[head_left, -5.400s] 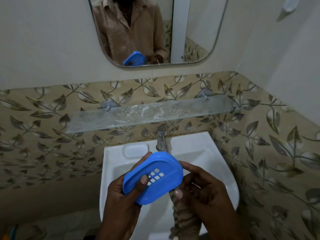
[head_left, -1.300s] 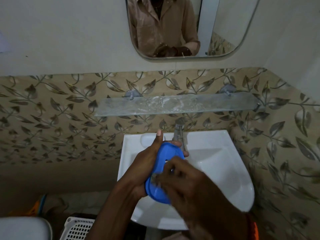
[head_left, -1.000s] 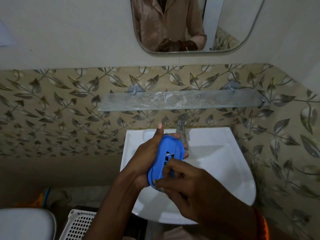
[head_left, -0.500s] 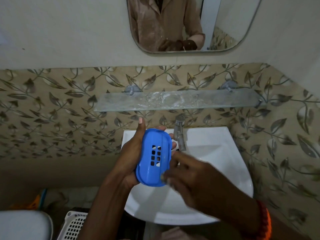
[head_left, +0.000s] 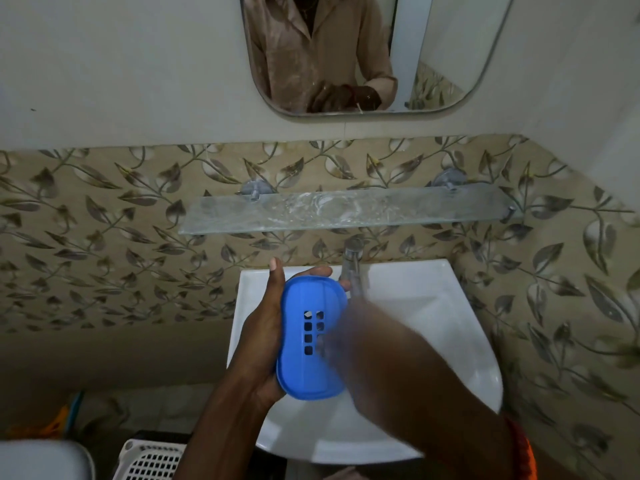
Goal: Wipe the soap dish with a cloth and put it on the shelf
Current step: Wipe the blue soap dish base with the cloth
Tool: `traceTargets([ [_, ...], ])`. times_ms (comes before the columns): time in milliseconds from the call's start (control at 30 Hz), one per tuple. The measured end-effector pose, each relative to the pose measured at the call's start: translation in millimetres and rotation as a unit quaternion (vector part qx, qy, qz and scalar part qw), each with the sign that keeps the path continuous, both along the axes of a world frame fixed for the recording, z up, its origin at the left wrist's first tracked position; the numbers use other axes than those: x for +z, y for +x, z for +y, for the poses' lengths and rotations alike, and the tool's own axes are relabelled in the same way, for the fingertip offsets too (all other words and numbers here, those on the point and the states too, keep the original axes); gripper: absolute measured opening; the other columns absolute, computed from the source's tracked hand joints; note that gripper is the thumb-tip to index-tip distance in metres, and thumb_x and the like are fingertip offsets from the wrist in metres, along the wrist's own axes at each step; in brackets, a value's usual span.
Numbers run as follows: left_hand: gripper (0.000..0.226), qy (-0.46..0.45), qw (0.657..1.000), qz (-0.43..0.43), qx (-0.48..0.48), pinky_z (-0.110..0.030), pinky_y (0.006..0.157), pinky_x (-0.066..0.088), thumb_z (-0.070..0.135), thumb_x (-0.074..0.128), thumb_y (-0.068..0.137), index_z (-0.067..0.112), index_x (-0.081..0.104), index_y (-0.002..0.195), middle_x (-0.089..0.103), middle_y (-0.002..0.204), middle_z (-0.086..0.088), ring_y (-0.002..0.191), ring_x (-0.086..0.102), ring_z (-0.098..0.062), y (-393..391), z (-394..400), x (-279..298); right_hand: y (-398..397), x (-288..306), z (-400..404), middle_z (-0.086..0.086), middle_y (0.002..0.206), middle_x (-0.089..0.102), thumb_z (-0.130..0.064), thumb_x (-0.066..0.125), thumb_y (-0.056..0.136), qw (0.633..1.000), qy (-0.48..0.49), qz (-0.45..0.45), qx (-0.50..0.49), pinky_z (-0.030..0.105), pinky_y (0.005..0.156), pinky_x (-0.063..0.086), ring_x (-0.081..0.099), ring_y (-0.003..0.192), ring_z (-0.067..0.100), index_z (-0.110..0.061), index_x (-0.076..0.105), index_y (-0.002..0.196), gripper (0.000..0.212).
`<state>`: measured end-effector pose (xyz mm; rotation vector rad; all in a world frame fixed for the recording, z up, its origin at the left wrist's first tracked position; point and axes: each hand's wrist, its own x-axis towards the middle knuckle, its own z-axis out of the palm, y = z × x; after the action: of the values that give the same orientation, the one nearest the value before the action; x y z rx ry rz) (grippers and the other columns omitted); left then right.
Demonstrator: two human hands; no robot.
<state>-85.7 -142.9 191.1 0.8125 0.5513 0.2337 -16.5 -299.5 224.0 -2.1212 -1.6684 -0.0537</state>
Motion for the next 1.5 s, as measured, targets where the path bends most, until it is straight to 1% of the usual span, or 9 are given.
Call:
traceTargets([
  [67, 0.076, 0.007, 1.0, 0.004, 0.0, -0.059, 0.106, 0.045, 0.075, 0.038, 0.088, 0.016, 0.069, 0.126, 0.073, 0.125, -0.015, 0.115, 0.068, -0.04, -1.7, 1.8, 1.9, -7.3, 0.1, -2.7, 0.001, 0.099, 0.059, -0.021, 0.066, 0.09, 0.999, 0.007, 0.045, 0.002, 0.027, 0.055, 0.06, 0.065, 0.073, 0.012, -0.018, 0.064, 0.1, 0.01],
  [167, 0.075, 0.037, 0.999, 0.01, -0.027, -0.043, 0.08, 0.058, 0.076, 0.038, 0.087, 0.019, 0.072, 0.122, 0.076, 0.107, -0.015, 0.086, 0.072, -0.031, -2.8, -2.3, 0.1, 6.4, -0.9, 10.3, 0.002, 0.093, 0.06, -0.018, 0.066, 0.091, 0.995, 0.084, 0.015, -0.058, 0.023, 0.057, 0.059, 0.062, 0.07, 0.01, -0.014, 0.066, 0.098, 0.009],
  [367, 0.067, 0.076, 0.997, -0.009, -0.026, -0.031, 0.059, 0.059, 0.069, 0.035, 0.092, 0.021, 0.075, 0.116, 0.078, 0.087, -0.01, 0.07, 0.075, -0.022, 0.3, -11.0, -2.0, 1.2, -4.3, 27.8, -0.001, 0.093, 0.059, -0.018, 0.057, 0.094, 0.979, 0.133, 0.031, -0.154, 0.022, 0.061, 0.055, 0.061, 0.071, 0.01, -0.015, 0.067, 0.095, 0.01],
  [567, 0.059, 0.176, 0.984, 0.018, -0.01, -0.037, 0.077, 0.059, 0.067, 0.038, 0.089, 0.027, 0.08, 0.099, 0.08, 0.095, -0.011, 0.089, 0.077, -0.026, -1.2, -14.9, -0.6, -5.8, -10.9, 40.0, 0.0, 0.102, 0.063, -0.02, 0.055, 0.097, 0.973, 0.174, 0.063, -0.136, 0.021, 0.072, 0.058, 0.065, 0.085, 0.01, -0.013, 0.071, 0.1, 0.017],
  [667, 0.06, 0.188, 0.982, -0.003, 0.004, -0.032, 0.071, 0.06, 0.065, 0.039, 0.084, 0.027, 0.075, 0.114, 0.081, 0.096, -0.009, 0.085, 0.078, -0.023, -1.3, -10.2, 2.6, -2.8, -15.1, 39.8, 0.0, 0.088, 0.06, -0.018, 0.059, 0.095, 0.964, 0.164, 0.063, -0.2, 0.023, 0.061, 0.057, 0.061, 0.069, 0.011, -0.014, 0.069, 0.091, 0.011],
  [833, 0.072, 0.15, 0.988, -0.018, 0.03, -0.049, 0.096, 0.054, 0.07, 0.04, 0.081, 0.021, 0.069, 0.125, 0.076, 0.119, -0.011, 0.107, 0.074, -0.033, -3.5, -3.1, 7.1, -6.2, -20.3, 30.8, -0.001, 0.076, 0.057, -0.018, 0.065, 0.09, 0.96, 0.168, 0.098, -0.2, 0.016, 0.056, 0.051, 0.057, 0.062, 0.007, -0.013, 0.065, 0.08, 0.012],
  [1000, 0.073, 0.091, 0.993, -0.032, 0.063, -0.04, 0.083, 0.063, 0.067, 0.039, 0.081, 0.014, 0.068, 0.122, 0.075, 0.121, -0.011, 0.105, 0.074, -0.032, -0.5, 8.6, 12.4, -32.1, -34.2, 19.4, -0.008, 0.077, 0.056, -0.029, 0.066, 0.084, 0.961, 0.114, 0.173, -0.185, 0.023, 0.054, 0.054, 0.06, 0.065, 0.005, -0.023, 0.063, 0.076, 0.011],
  [1300, 0.073, 0.05, 0.998, -0.01, 0.046, -0.048, 0.09, 0.057, 0.074, 0.043, 0.079, 0.023, 0.074, 0.119, 0.075, 0.12, -0.014, 0.107, 0.073, -0.034, 1.7, -9.5, 5.2, -0.9, -11.8, 37.5, 0.003, 0.082, 0.061, -0.019, 0.061, 0.093, 0.961, 0.167, 0.064, -0.21, 0.021, 0.062, 0.056, 0.061, 0.066, 0.011, -0.009, 0.068, 0.089, 0.013],
  [1500, 0.069, 0.023, 0.995, -0.031, 0.093, -0.049, 0.091, 0.053, 0.072, 0.04, 0.083, 0.023, 0.073, 0.117, 0.072, 0.126, -0.017, 0.106, 0.074, -0.033, -4.1, -0.6, 9.8, -35.4, -20.9, 10.0, -0.008, 0.087, 0.055, -0.035, 0.059, 0.09, 0.968, 0.063, 0.175, -0.169, 0.028, 0.065, 0.058, 0.063, 0.076, 0.007, -0.024, 0.064, 0.085, 0.013],
])
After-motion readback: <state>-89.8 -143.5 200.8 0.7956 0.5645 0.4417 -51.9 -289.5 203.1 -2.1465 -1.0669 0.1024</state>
